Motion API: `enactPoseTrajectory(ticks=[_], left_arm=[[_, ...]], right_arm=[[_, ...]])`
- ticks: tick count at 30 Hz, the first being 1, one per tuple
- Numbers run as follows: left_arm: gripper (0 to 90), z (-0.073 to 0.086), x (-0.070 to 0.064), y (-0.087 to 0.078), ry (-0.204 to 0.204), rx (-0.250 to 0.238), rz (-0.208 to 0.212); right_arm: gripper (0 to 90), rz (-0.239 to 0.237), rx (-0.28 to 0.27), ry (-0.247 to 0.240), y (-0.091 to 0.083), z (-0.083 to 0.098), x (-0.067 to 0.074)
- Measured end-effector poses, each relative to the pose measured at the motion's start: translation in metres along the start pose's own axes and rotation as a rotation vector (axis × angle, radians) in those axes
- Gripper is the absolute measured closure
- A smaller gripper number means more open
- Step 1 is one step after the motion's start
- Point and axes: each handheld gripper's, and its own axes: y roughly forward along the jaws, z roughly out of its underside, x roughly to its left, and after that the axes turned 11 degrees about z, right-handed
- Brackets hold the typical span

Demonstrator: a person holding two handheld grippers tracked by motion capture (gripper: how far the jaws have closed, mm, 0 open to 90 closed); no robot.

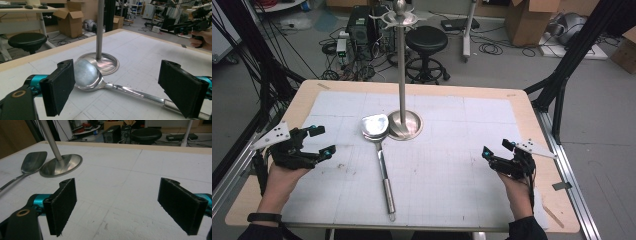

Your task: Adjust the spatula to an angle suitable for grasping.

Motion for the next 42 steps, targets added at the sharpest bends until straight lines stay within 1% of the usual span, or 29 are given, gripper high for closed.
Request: enactPoseTrajectory(ticks=[4,6,8,9,11,12,13,14,15,16,17,18,19,20,22,23,25,26,27,28,29,31,32,33,36,38,40,41,42], left_arm=[[14.6,0.000,-0.002,0.002,0.016,0.009,0.018],[14.7,0.001,-0.002,0.003,0.017,0.017,0.026],[15.3,0.001,-0.003,0.003,0.015,0.023,0.030],[17.5,0.001,-0.004,0.004,0.021,0.033,0.048],[20.8,0.002,-0.005,0.004,0.028,0.040,0.051],[20.8,0.002,-0.006,0.005,0.032,0.046,0.054],[30.6,0.002,-0.008,0.005,0.043,0.051,0.067],[30.6,0.002,-0.009,0.006,0.051,0.054,0.077],[37.4,0.003,-0.011,0.007,0.056,0.059,0.092],[41.3,0.003,-0.011,0.007,0.056,0.059,0.092],[43.5,0.006,-0.014,0.010,0.058,0.069,0.121],[46.5,0.006,-0.014,0.010,0.058,0.069,0.121],[46.5,0.008,-0.015,0.011,0.060,0.083,0.133],[51.6,0.010,-0.017,0.013,0.061,0.100,0.146],[52.8,0.014,-0.020,0.016,0.064,0.139,0.163],[57.1,0.017,-0.021,0.018,0.065,0.152,0.173],[58.6,0.022,-0.024,0.019,0.071,0.175,0.191],[66.0,0.024,-0.025,0.020,0.068,0.180,0.203],[66.0,0.026,-0.027,0.020,0.065,0.179,0.212],[67.8,0.028,-0.029,0.021,0.064,0.179,0.214],[70.4,0.030,-0.030,0.022,0.070,0.185,0.230],[75.8,0.033,-0.034,0.024,0.069,0.196,0.242],[82.0,0.035,-0.037,0.028,0.079,0.218,0.259],[83.3,0.035,-0.037,0.028,0.079,0.218,0.259],[87.3,0.038,-0.042,0.034,0.088,0.241,0.289],[89.1,0.039,-0.045,0.038,0.076,0.245,0.311],[89.7,0.041,-0.049,0.042,0.069,0.269,0.324],[89.7,0.042,-0.051,0.045,0.072,0.279,0.339],[89.7,0.043,-0.053,0.048,0.083,0.293,0.343]], right_arm=[[14.8,-0.001,0.000,0.007,-0.001,0.000,0.000],[14.8,-0.001,-0.003,0.000,0.000,0.000,-0.001],[14.8,0.001,0.002,0.006,0.000,0.000,-0.001],[14.9,0.000,0.003,0.009,0.000,0.000,-0.001],[14.8,0.003,0.001,0.012,0.000,0.000,-0.002],[14.9,0.003,-0.005,0.010,0.000,0.000,-0.002],[14.9,0.008,-0.002,0.012,0.000,-0.001,-0.002],[14.9,0.008,-0.002,0.012,0.000,-0.001,-0.002],[14.9,0.004,-0.003,0.013,0.001,-0.001,-0.003],[14.9,0.005,-0.004,0.011,0.001,-0.001,-0.002],[14.9,0.005,-0.005,0.009,0.001,-0.001,-0.002],[14.9,0.005,-0.005,0.009,0.001,-0.001,-0.002],[14.9,0.005,-0.002,0.013,0.001,-0.001,-0.002],[15.0,0.008,0.000,0.014,0.001,-0.001,-0.002],[15.0,0.010,0.000,0.012,0.001,-0.001,-0.002],[15.1,0.013,0.002,0.018,0.001,-0.001,-0.002],[15.1,0.015,-0.004,0.013,0.001,-0.001,-0.003],[15.1,0.015,-0.006,0.012,0.000,-0.001,-0.003],[15.1,0.015,-0.006,0.012,0.000,-0.001,-0.003],[15.1,0.017,-0.005,0.011,0.001,-0.001,-0.003],[15.1,0.016,0.000,0.012,0.001,-0.001,-0.003],[15.1,0.012,0.001,0.013,0.001,-0.001,-0.002],[15.2,0.013,0.000,0.010,0.001,-0.001,-0.002],[15.2,0.013,0.000,0.010,0.001,-0.001,-0.002],[15.2,0.015,-0.001,0.007,0.002,-0.001,-0.003],[15.2,0.017,0.000,0.009,0.002,-0.001,-0.003],[15.2,0.015,-0.003,0.012,0.002,-0.001,-0.003],[15.2,0.015,-0.003,0.012,0.002,-0.001,-0.003],[15.2,0.016,-0.001,0.014,0.002,-0.001,-0.003]])
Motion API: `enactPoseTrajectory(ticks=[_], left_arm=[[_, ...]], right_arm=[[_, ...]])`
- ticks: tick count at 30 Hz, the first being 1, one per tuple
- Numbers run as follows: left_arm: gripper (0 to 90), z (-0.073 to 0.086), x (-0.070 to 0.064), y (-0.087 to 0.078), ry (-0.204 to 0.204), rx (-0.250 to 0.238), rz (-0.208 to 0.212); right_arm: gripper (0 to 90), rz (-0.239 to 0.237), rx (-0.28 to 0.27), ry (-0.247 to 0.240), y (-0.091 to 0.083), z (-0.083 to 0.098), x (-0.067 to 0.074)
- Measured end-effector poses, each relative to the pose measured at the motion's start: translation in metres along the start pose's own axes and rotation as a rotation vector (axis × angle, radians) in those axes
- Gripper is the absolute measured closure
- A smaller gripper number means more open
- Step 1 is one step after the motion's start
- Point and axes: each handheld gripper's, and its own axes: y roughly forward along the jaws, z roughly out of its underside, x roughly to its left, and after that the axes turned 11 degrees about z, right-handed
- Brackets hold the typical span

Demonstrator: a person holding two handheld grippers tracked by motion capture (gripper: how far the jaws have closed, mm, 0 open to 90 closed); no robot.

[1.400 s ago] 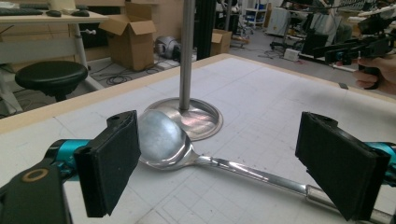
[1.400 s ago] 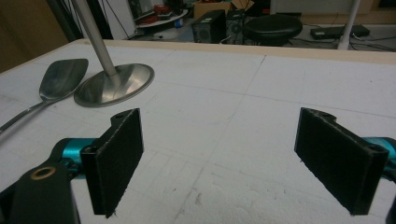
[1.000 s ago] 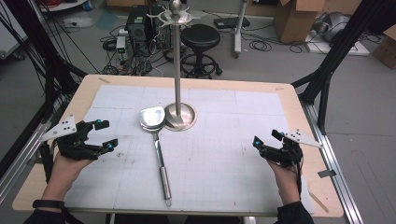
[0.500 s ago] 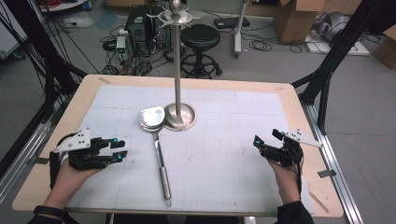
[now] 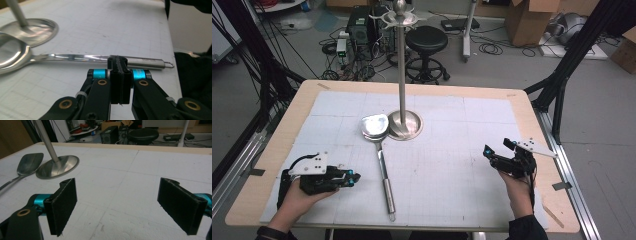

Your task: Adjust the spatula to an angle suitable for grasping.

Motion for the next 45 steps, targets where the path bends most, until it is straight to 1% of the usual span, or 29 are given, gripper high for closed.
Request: enactPoseTrajectory(ticks=[2,3,4,5,6,7,9,11,12,13,14,16,17,19,21,23,24,26,28,30,32,33,36,37,38,41,43,44,45], left_arm=[[89.7,-0.001,-0.002,0.008,0.003,0.017,0.019],[89.7,-0.001,-0.003,0.012,0.011,0.027,0.028],[89.8,-0.002,-0.005,0.017,0.017,0.046,0.033],[89.8,-0.003,-0.005,0.020,0.015,0.051,0.041],[89.9,-0.003,-0.006,0.025,0.024,0.067,0.056],[89.8,-0.004,-0.006,0.028,0.028,0.079,0.057],[89.9,-0.004,-0.007,0.036,0.040,0.109,0.077],[89.9,-0.004,-0.007,0.042,0.055,0.130,0.080],[89.9,-0.004,-0.008,0.045,0.056,0.135,0.083],[89.9,-0.004,-0.007,0.050,0.070,0.166,0.080],[89.9,-0.004,-0.007,0.050,0.070,0.166,0.080],[89.9,-0.004,-0.005,0.055,0.072,0.193,0.075],[89.9,-0.004,-0.005,0.058,0.069,0.194,0.075],[89.9,-0.004,-0.004,0.062,0.072,0.216,0.056],[89.9,-0.005,-0.002,0.067,0.067,0.220,0.048],[89.9,-0.006,-0.002,0.072,0.069,0.242,0.022],[89.9,-0.007,-0.001,0.075,0.069,0.248,0.016],[90.0,-0.009,-0.002,0.081,0.072,0.241,-0.002],[90.0,-0.012,-0.003,0.086,0.081,0.252,-0.023],[90.0,-0.015,-0.003,0.093,0.082,0.254,-0.035],[90.0,-0.017,-0.002,0.099,0.082,0.253,-0.044],[90.0,-0.019,-0.002,0.103,0.081,0.253,-0.063],[90.0,-0.022,0.001,0.114,0.080,0.241,-0.103],[90.0,-0.025,0.004,0.122,0.068,0.231,-0.127],[90.0,-0.025,0.004,0.122,0.068,0.231,-0.127],[90.0,-0.029,0.009,0.133,0.064,0.216,-0.165],[90.0,-0.032,0.012,0.140,0.048,0.207,-0.199],[90.0,-0.033,0.014,0.143,0.030,0.195,-0.207],[90.0,-0.034,0.016,0.145,0.022,0.193,-0.221]], right_arm=[[15.2,0.000,-0.001,-0.002,0.000,0.000,0.000],[15.2,-0.002,-0.001,-0.004,0.000,0.000,-0.001],[15.3,-0.001,0.000,-0.005,0.001,0.000,-0.001],[15.2,0.001,0.002,-0.001,0.001,0.000,0.000],[15.3,0.000,0.002,-0.001,0.001,0.000,0.000],[15.3,0.000,-0.002,-0.006,0.001,0.000,0.000],[15.3,0.000,-0.002,-0.006,0.000,0.000,0.000],[15.4,0.000,0.000,-0.002,0.000,0.000,0.000],[15.3,0.001,-0.003,-0.006,0.000,0.000,-0.001],[15.4,-0.001,-0.001,-0.005,0.000,0.000,-0.001],[15.4,-0.001,-0.001,-0.005,0.000,0.000,-0.001],[15.4,0.000,-0.002,-0.006,0.001,0.000,0.000],[15.4,-0.001,-0.001,-0.005,0.001,0.000,0.000],[15.5,0.001,-0.004,-0.008,0.001,0.000,-0.001],[15.4,0.002,-0.003,-0.005,0.000,0.000,-0.001],[15.4,0.002,-0.001,-0.005,0.000,0.000,-0.001],[15.5,0.003,-0.003,-0.008,0.000,0.000,-0.001],[15.5,0.004,-0.004,-0.006,0.000,0.000,-0.001],[15.5,0.004,-0.006,-0.007,0.000,0.000,-0.001],[15.5,0.004,-0.004,-0.001,0.000,0.000,-0.001],[15.6,0.003,-0.004,-0.002,0.000,0.000,-0.001],[15.6,0.004,-0.003,-0.003,0.000,0.000,-0.001],[15.6,0.004,-0.005,-0.001,0.000,0.000,-0.001],[15.6,0.003,-0.007,0.000,0.000,-0.001,-0.001],[15.6,0.003,-0.007,0.000,0.000,-0.001,-0.001],[15.7,0.005,-0.006,0.005,0.000,-0.001,-0.002],[15.7,0.004,-0.006,0.005,0.000,-0.001,-0.002],[15.7,0.003,-0.008,0.005,0.000,-0.001,-0.002],[15.7,0.003,-0.008,0.005,0.000,-0.001,-0.002]])
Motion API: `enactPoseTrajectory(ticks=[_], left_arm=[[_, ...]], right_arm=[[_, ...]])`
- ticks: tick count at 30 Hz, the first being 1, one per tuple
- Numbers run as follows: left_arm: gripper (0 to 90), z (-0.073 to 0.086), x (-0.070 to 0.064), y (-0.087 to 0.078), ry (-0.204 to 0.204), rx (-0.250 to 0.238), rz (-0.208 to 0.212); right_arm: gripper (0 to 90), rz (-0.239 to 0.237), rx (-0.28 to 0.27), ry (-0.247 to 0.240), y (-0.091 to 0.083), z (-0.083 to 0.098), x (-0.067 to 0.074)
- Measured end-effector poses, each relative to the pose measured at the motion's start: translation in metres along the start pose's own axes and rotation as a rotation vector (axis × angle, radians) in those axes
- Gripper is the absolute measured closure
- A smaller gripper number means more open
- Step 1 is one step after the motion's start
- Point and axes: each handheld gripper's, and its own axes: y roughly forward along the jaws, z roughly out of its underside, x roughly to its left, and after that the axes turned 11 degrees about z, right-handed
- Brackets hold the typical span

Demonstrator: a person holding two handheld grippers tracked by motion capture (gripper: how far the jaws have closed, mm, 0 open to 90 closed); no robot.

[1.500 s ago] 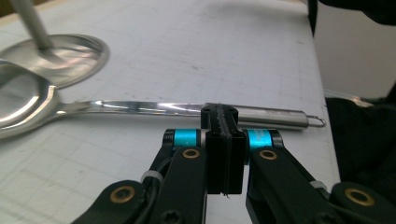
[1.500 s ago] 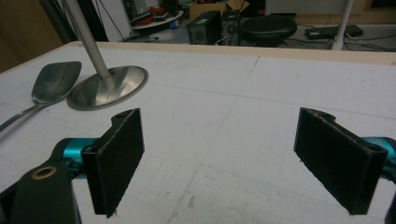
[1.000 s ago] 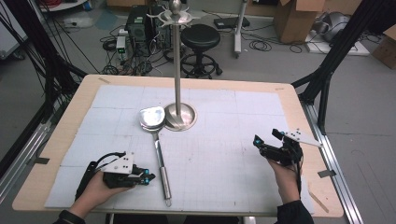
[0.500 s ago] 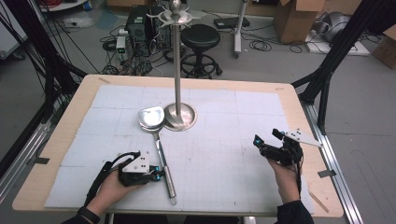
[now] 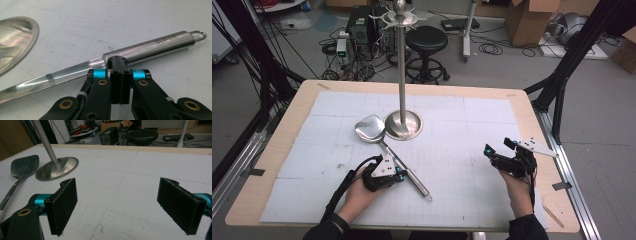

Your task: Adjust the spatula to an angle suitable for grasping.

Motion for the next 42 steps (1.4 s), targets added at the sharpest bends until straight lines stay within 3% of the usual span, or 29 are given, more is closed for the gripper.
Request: enactPoseTrajectory(ticks=[6,19,27,32,34,35,36,37,40,42], left_arm=[[90.0,-0.006,0.008,0.011,-0.036,-0.014,-0.045],[90.0,-0.022,0.021,0.034,-0.021,0.004,-0.113],[90.0,-0.031,0.032,0.048,-0.043,0.020,-0.153],[90.0,-0.031,0.036,0.047,-0.078,0.008,-0.163],[89.7,-0.032,0.035,0.045,-0.065,0.005,-0.170],[88.1,-0.032,0.035,0.042,-0.052,0.007,-0.177],[69.1,-0.033,0.035,0.039,-0.062,-0.002,-0.192],[69.1,-0.034,0.035,0.036,-0.083,-0.017,-0.195],[54.7,-0.036,0.037,0.022,-0.131,-0.073,-0.176],[46.4,-0.036,0.035,0.012,-0.118,-0.112,-0.152]], right_arm=[[15.7,0.001,0.003,0.001,0.000,0.000,0.000],[15.8,0.000,0.004,-0.004,0.001,0.000,0.001],[15.8,-0.003,0.007,-0.001,0.002,0.000,0.001],[15.8,-0.007,0.011,-0.003,0.002,0.000,0.001],[15.8,-0.010,0.015,-0.007,0.003,0.001,0.002],[15.8,-0.013,0.014,-0.008,0.003,0.001,0.002],[15.8,-0.018,0.018,-0.011,0.004,0.001,0.003],[15.8,-0.018,0.018,-0.011,0.004,0.001,0.003],[15.8,-0.025,0.024,-0.009,0.005,0.001,0.003],[15.7,-0.034,0.026,-0.015,0.006,0.001,0.003]])
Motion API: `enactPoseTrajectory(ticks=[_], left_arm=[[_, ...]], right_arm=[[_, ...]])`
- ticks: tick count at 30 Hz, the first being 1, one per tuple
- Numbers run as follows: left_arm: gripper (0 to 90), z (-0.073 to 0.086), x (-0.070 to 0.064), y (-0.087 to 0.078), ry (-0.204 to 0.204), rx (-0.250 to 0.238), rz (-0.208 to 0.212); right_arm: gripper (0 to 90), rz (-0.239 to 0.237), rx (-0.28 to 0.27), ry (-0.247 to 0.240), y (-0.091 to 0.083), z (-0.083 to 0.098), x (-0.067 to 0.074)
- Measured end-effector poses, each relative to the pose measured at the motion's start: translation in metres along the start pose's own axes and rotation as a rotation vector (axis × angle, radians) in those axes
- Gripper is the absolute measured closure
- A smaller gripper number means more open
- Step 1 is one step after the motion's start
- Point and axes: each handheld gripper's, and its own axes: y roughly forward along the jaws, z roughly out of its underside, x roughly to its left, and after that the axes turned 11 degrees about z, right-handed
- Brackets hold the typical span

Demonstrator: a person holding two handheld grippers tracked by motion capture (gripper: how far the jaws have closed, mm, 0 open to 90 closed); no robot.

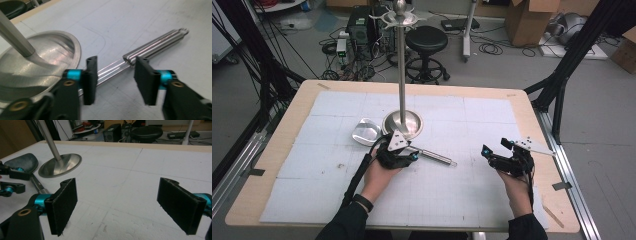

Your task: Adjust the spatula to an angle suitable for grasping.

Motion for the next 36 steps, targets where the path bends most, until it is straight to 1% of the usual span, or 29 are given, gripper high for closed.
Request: enactPoseTrajectory(ticks=[1,2,3,6,7,8,9,10,12,13,15,17,18,20,22,23,25,26,28,30,32,34,36], left_arm=[[43.2,-0.001,0.000,-0.004,0.002,-0.009,0.000],[40.5,-0.001,0.000,-0.010,0.005,-0.029,0.007],[38.3,-0.002,0.000,-0.018,-0.002,-0.055,0.020],[30.1,-0.003,0.002,-0.036,-0.030,-0.094,0.042],[29.2,-0.003,0.004,-0.043,-0.030,-0.099,0.045],[29.2,-0.002,0.005,-0.049,-0.038,-0.103,0.051],[28.0,-0.002,0.006,-0.056,-0.044,-0.103,0.052],[25.0,-0.001,0.006,-0.062,-0.032,-0.094,0.038],[25.0,0.001,0.006,-0.076,0.000,-0.078,0.016],[24.8,0.003,0.006,-0.083,0.004,-0.081,0.015],[24.3,0.009,0.010,-0.098,-0.014,-0.106,0.034],[22.9,0.016,0.013,-0.110,-0.027,-0.113,0.025],[21.6,0.019,0.017,-0.117,-0.035,-0.116,0.028],[21.2,0.026,0.021,-0.130,-0.064,-0.133,0.026],[20.7,0.033,0.025,-0.142,-0.063,-0.158,0.019],[20.3,0.035,0.026,-0.148,-0.062,-0.160,0.018],[19.3,0.040,0.028,-0.158,-0.061,-0.168,0.022],[19.3,0.042,0.028,-0.161,-0.057,-0.170,0.022],[19.3,0.045,0.028,-0.170,-0.055,-0.179,0.024],[19.3,0.048,0.027,-0.178,-0.051,-0.178,0.013],[19.3,0.051,0.027,-0.184,-0.044,-0.178,0.007],[19.3,0.053,0.028,-0.188,-0.052,-0.185,0.010],[19.3,0.054,0.029,-0.191,-0.057,-0.190,0.013]], right_arm=[[15.6,-0.001,0.001,-0.001,0.000,0.000,0.001],[15.4,-0.005,0.002,-0.001,0.001,0.000,0.001],[15.4,-0.011,0.001,-0.002,0.001,0.000,0.001],[14.4,-0.032,-0.005,-0.005,0.005,-0.001,0.003],[13.9,-0.039,-0.004,-0.006,0.006,-0.002,0.004],[13.9,-0.039,-0.004,-0.006,0.006,-0.002,0.004],[13.8,-0.049,-0.002,-0.007,0.007,-0.003,0.004],[12.9,-0.060,-0.001,-0.016,0.010,-0.005,0.007],[12.1,-0.066,0.000,-0.020,0.012,-0.006,0.009],[11.9,-0.073,0.003,-0.024,0.014,-0.007,0.011],[11.6,-0.081,0.005,-0.046,0.019,-0.009,0.015],[11.6,-0.102,0.010,-0.064,0.024,-0.011,0.020],[11.4,-0.113,0.009,-0.073,0.027,-0.012,0.022],[11.3,-0.132,0.014,-0.083,0.032,-0.013,0.026],[10.8,-0.143,0.013,-0.102,0.036,-0.014,0.031],[10.7,-0.152,0.012,-0.104,0.038,-0.015,0.033],[10.7,-0.171,0.012,-0.114,0.041,-0.017,0.037],[10.7,-0.177,0.009,-0.127,0.044,-0.018,0.039],[10.6,-0.195,0.020,-0.122,0.047,-0.020,0.042],[10.6,-0.220,0.027,-0.134,0.053,-0.022,0.047],[10.6,-0.245,0.040,-0.154,0.059,-0.023,0.054],[10.6,-0.270,0.057,-0.174,0.068,-0.024,0.064],[10.6,-0.285,0.073,-0.190,0.074,-0.025,0.072]])
